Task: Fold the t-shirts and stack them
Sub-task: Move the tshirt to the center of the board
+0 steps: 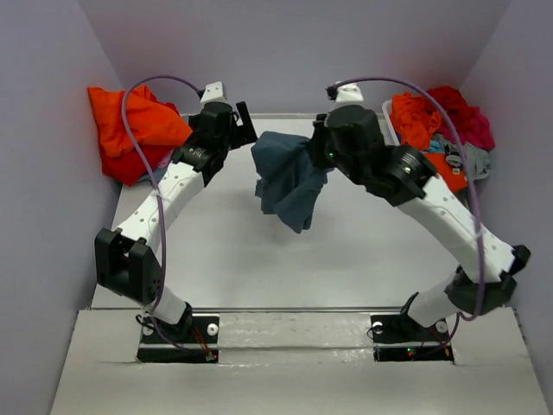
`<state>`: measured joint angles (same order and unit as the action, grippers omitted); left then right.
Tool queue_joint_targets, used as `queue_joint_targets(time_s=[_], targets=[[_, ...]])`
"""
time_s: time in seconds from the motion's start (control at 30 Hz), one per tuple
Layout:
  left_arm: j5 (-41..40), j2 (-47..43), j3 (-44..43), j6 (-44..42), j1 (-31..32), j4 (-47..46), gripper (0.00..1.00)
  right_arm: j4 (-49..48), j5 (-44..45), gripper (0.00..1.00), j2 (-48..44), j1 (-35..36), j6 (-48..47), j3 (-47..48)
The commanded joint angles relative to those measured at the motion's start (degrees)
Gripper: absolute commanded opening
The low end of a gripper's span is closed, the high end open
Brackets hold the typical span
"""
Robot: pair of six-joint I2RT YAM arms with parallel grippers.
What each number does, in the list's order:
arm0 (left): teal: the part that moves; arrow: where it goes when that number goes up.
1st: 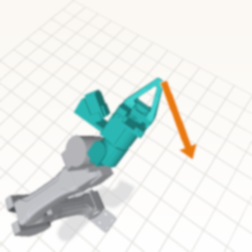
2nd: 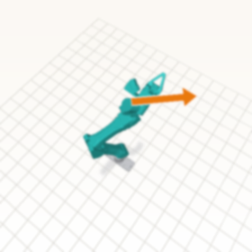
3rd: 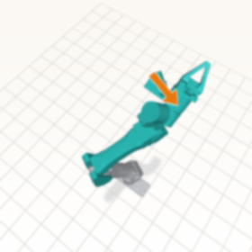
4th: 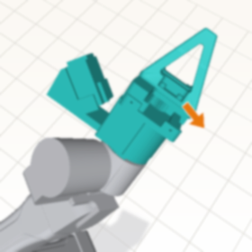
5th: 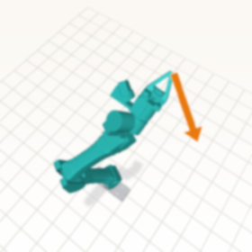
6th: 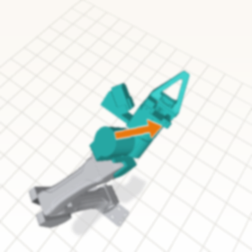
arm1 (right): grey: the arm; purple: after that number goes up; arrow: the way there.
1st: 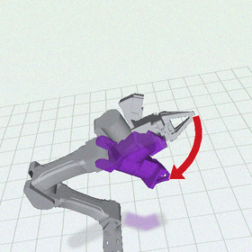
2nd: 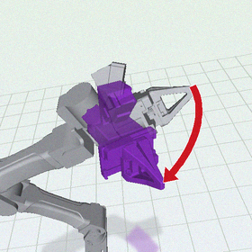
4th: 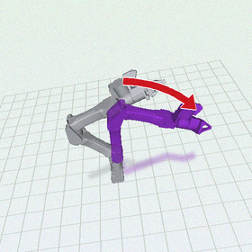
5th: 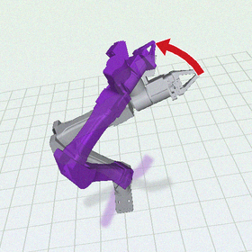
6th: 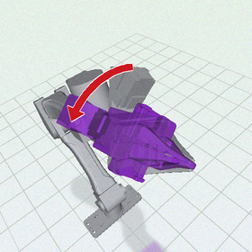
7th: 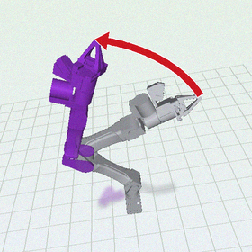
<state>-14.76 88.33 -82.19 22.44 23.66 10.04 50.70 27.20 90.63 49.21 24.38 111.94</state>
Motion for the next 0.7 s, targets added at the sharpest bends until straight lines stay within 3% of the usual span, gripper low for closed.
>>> queue_joint_targets(time_s=[0.0,0.1,0.2,0.3,0.4,0.47,0.53,0.67], targets=[[0.4,-0.1,0.4,0.5,0.2,-2.4,0.99,-12.3,5.6,0.07,-12.3,0.9,-2.8,-7.5],[0.7,0.3,0.3,0.5,0.2,-2.4,0.99,-14.5,7.3,0.07,-14.7,0.9,-4.2,-10.2],[0.9,0.7,0.0,0.6,0.2,-2.3,0.99,-6.6,13.8,0.07,-8.8,3.2,-3.1,-3.6],[0.9,0.7,0.3,0.6,0.2,-2.2,0.99,-14.1,11.9,0.07,-11.0,4.1,-5.9,-9.6],[0.5,0.6,0.3,0.5,0.2,-2.2,0.99,-4.8,14.8,0.07,-4.3,5.4,-3.9,-1.6],[0.4,0.6,0.0,0.2,0.2,-2.0,0.99,-8.6,18.6,0.07,-5.2,8.1,-6.0,-3.2],[0.2,0.5,0.1,0.2,0.2,-2.0,0.99,-17.9,15.0,0.07,-8.1,8.1,-8.3,-9.8],[0.0,0.6,0.1,0.0,0.2,-1.8,0.99,-13.7,17.3,0.07,-6.2,9.7,-7.1,-6.4]])
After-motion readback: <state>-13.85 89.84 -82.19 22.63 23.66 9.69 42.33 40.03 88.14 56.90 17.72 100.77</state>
